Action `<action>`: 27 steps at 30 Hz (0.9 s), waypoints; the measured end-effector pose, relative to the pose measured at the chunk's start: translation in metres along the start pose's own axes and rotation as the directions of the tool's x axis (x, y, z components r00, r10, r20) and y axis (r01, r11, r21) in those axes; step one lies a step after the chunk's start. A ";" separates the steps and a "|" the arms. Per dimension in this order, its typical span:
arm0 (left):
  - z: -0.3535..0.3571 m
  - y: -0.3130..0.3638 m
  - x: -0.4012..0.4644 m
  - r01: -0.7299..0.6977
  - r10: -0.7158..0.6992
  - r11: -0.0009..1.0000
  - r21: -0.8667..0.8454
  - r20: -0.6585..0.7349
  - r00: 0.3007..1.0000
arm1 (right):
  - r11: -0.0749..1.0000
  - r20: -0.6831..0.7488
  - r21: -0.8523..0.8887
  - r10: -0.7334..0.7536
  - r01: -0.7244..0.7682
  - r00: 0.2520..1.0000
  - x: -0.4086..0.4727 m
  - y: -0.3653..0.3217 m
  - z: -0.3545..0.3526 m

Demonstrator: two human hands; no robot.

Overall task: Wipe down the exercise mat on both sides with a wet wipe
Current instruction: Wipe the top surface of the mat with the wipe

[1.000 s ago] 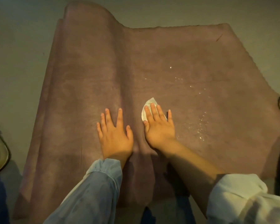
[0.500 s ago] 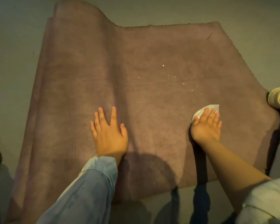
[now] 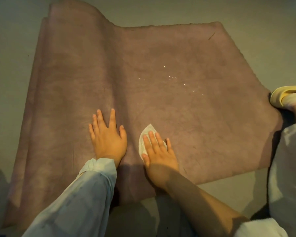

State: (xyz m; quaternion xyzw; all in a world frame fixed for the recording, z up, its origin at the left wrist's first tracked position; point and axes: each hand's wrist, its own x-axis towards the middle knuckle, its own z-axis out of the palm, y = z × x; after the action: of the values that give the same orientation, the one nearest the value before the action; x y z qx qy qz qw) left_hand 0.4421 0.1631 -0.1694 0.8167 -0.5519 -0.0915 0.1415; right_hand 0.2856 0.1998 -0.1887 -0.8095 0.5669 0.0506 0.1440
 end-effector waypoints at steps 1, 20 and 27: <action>-0.001 0.000 0.000 -0.002 0.002 1.000 -0.007 0.002 1.000 | 1.000 -0.024 0.010 0.030 -0.030 0.999 -0.005 0.008 0.000; 0.000 0.001 0.000 0.004 -0.004 0.999 -0.035 -0.011 1.000 | 0.858 0.049 0.095 0.503 -0.505 0.863 0.048 0.066 -0.035; -0.002 0.001 -0.001 -0.003 0.002 1.000 -0.019 -0.016 1.000 | 0.991 0.006 0.127 -0.035 0.034 0.999 0.002 -0.019 -0.001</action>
State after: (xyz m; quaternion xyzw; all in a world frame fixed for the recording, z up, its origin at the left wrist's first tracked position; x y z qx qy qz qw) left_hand 0.4409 0.1641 -0.1671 0.8153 -0.5509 -0.0901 0.1535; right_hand 0.3036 0.2039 -0.1844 -0.8081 0.5544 0.0150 0.1984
